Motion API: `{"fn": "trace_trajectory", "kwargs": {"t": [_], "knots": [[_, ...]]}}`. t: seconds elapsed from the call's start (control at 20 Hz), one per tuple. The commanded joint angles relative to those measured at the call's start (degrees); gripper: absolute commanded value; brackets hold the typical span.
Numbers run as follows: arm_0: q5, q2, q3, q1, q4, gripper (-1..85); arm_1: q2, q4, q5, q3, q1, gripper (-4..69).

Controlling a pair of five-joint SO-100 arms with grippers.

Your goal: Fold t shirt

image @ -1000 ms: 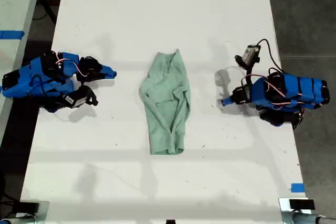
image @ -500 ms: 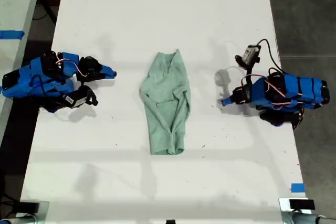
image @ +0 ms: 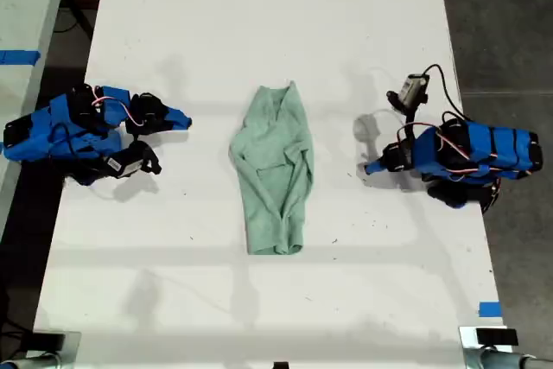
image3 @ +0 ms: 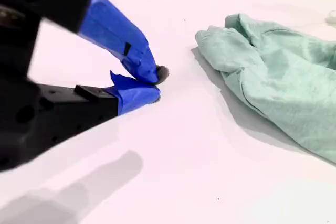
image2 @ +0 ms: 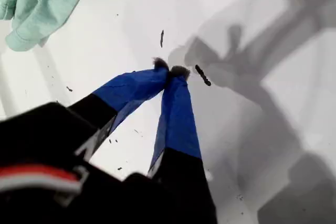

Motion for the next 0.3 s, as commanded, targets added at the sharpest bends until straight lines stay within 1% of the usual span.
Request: {"fn": "trace_trajectory", "kwargs": {"t": [0.0,0.25], "knots": [[0.3,0.4,2.3,0.0,-1.1,-0.2,0.7,-1.6,0.4,3.3,-0.8,1.4],[0.3,0.4,2.3,0.2,-1.1,-0.2,0.7,-1.6,0.6,3.3,-0.9,1.4]]}}
